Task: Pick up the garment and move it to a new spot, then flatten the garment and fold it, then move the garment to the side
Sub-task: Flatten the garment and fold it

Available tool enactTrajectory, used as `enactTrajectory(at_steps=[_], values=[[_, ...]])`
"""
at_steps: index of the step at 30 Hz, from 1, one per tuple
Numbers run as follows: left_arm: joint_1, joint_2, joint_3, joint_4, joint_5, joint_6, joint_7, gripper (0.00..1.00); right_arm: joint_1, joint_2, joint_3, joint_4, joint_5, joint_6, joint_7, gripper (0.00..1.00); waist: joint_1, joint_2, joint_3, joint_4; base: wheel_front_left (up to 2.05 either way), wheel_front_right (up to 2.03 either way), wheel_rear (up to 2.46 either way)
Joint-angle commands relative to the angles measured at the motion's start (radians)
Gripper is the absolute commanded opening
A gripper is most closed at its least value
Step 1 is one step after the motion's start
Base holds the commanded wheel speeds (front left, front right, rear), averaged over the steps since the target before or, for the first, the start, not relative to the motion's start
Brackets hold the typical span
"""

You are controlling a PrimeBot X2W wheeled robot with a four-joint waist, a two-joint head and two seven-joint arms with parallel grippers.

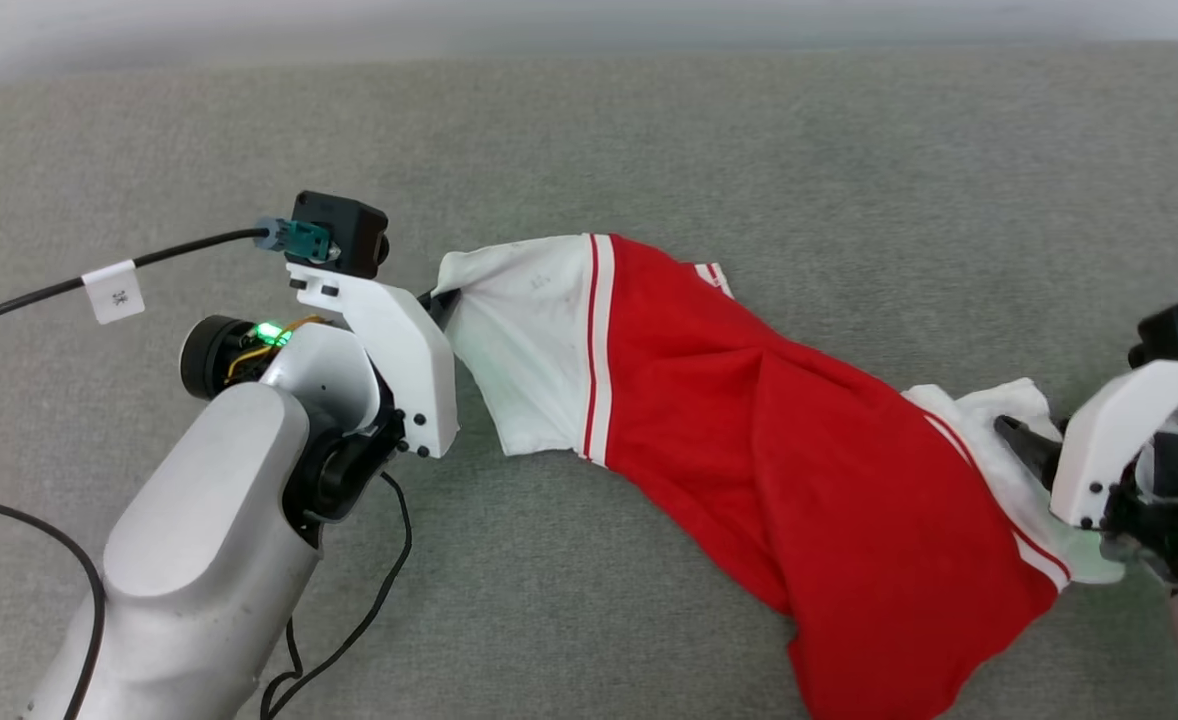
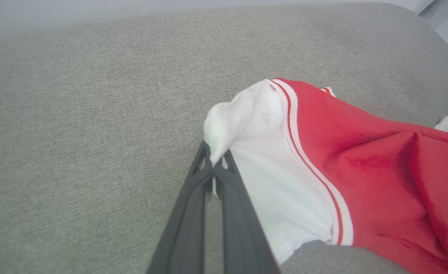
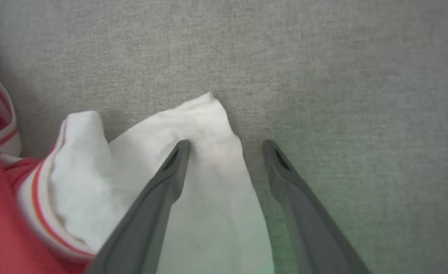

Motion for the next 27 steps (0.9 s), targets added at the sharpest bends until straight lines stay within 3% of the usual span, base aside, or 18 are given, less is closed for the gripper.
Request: enactTrajectory(at_steps=[1, 4, 5, 6, 7, 10, 17, 27], values=[[0.017, 0.005, -0.002, -0.019, 0.006, 0.008, 0.002, 0.00, -0.027, -0.009, 0.030, 0.030, 0.009, 0.000, 0.034, 1.00, -0.0001, 0.0000, 0.025, 0.024, 0.00, 0.00, 0.00], [0.020, 0.008, -0.005, -0.042, 0.010, 0.013, 0.005, 0.00, -0.029, -0.010, 0.090, 0.099, 0.026, 0.000, 0.120, 1.00, -0.0001, 0.0000, 0.033, 0.038, 0.00, 0.00, 0.00], [0.021, 0.009, -0.006, -0.048, 0.010, 0.015, 0.005, 0.00, -0.027, -0.009, 0.106, 0.116, 0.036, 0.000, 0.144, 0.40, -0.0001, 0.0000, 0.033, 0.041, 0.00, 0.00, 0.00], [0.024, 0.010, -0.006, -0.051, 0.009, 0.017, 0.006, 0.00, -0.027, -0.007, 0.115, 0.130, 0.044, 0.000, 0.158, 0.10, -0.0001, 0.0000, 0.033, 0.043, 0.00, 0.00, 0.00], [0.028, 0.011, -0.007, -0.052, 0.008, 0.019, 0.006, 0.00, -0.026, -0.009, 0.127, 0.142, 0.044, 0.001, 0.174, 0.00, -0.0001, 0.0000, 0.030, 0.045, 0.00, 0.00, 0.00], [0.041, 0.018, -0.004, -0.050, 0.003, 0.021, 0.005, 0.00, -0.045, -0.026, 0.135, 0.139, 0.053, 0.001, 0.153, 0.00, -0.0001, 0.0000, 0.013, 0.044, 0.00, 0.00, 0.00], [0.037, 0.049, 0.033, -0.030, 0.025, 0.051, -0.066, 0.00, -0.148, -0.100, 0.111, 0.046, -0.007, 0.000, -0.020, 0.00, -0.0001, 0.0000, -0.070, 0.027, 0.00, 0.00, 0.00], [-0.045, 0.061, 0.078, 0.082, 0.034, 0.056, -0.149, 0.00, -0.271, -0.086, 0.042, 0.061, -0.106, 0.000, -0.140, 0.00, -0.0001, 0.0000, -0.205, 0.013, 0.00, 0.00, 0.00]])
